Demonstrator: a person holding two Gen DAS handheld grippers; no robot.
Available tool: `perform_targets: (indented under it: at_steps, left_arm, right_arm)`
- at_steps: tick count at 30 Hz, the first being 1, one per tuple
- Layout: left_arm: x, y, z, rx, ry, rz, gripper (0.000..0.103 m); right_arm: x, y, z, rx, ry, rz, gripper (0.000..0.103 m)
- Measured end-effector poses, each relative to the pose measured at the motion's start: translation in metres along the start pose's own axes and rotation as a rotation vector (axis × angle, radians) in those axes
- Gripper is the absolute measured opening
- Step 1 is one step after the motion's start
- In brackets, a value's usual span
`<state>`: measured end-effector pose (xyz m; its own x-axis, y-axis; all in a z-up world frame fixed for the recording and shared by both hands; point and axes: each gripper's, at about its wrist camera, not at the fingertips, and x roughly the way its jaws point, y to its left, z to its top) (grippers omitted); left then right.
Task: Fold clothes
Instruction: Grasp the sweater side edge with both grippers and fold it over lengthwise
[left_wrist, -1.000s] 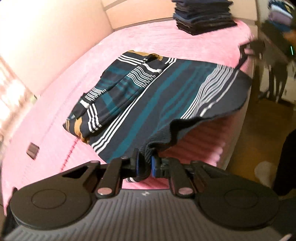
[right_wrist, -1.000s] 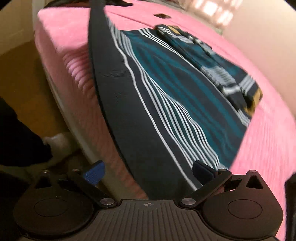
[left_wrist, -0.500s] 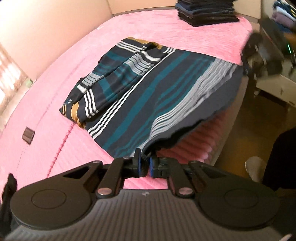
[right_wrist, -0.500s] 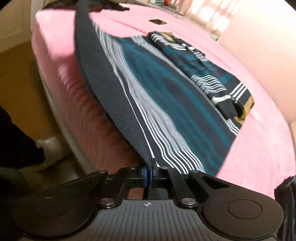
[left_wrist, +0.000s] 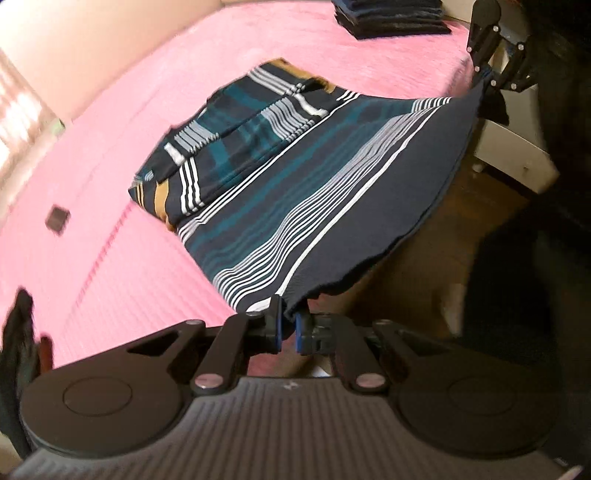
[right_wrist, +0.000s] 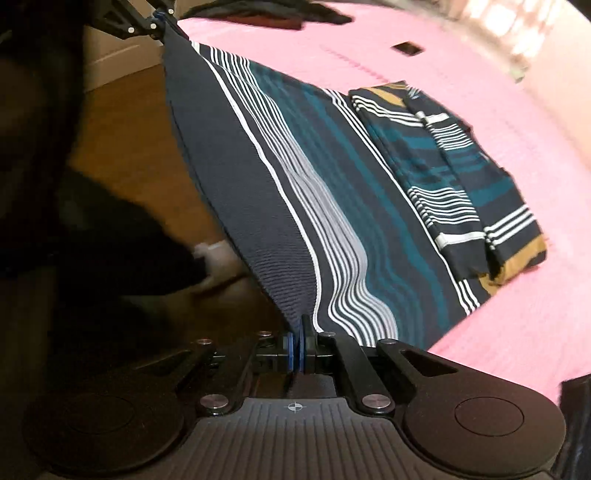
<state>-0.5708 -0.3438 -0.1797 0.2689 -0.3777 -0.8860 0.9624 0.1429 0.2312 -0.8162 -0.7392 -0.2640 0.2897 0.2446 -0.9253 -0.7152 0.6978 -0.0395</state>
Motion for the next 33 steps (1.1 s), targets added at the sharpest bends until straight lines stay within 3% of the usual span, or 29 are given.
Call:
perform_targets:
  at_steps: [2, 5, 9, 12, 17, 21, 25, 33]
  left_arm:
    - [-0.009, -0.001, 0.003, -0.039, 0.005, -0.015, 0.004]
    - [-0.011, 0.024, 0.028, -0.083, -0.046, 0.017, 0.004]
    - [0.001, 0.102, 0.081, -0.154, -0.140, 0.074, 0.004]
    - [0.033, 0.175, 0.122, -0.214, -0.160, 0.056, 0.005]
    - [0.119, 0.290, 0.167, -0.295, -0.146, 0.012, 0.004]
    - [0.194, 0.353, 0.176, -0.385, -0.085, -0.070, 0.004]
    - [0.245, 0.373, 0.181, -0.392, -0.032, -0.121, 0.003]
    - [0.290, 0.394, 0.191, -0.449, 0.032, -0.122, 0.003]
  right_arm:
    - [-0.009, -0.003, 0.002, 0.001, 0.010, 0.013, 0.001]
    - [-0.025, -0.033, 0.020, -0.016, 0.004, -0.039, 0.001]
    - [-0.046, -0.111, 0.072, -0.069, -0.017, -0.131, 0.001]
    - [-0.038, -0.175, 0.116, -0.099, -0.007, -0.188, 0.001]
    - [0.023, -0.288, 0.184, -0.108, 0.058, -0.240, 0.001]
    - [0.087, -0.356, 0.215, -0.063, 0.133, -0.211, 0.001]
    - [0.129, -0.397, 0.223, 0.005, 0.181, -0.165, 0.001]
    - [0.158, -0.435, 0.217, 0.091, 0.184, -0.078, 0.001]
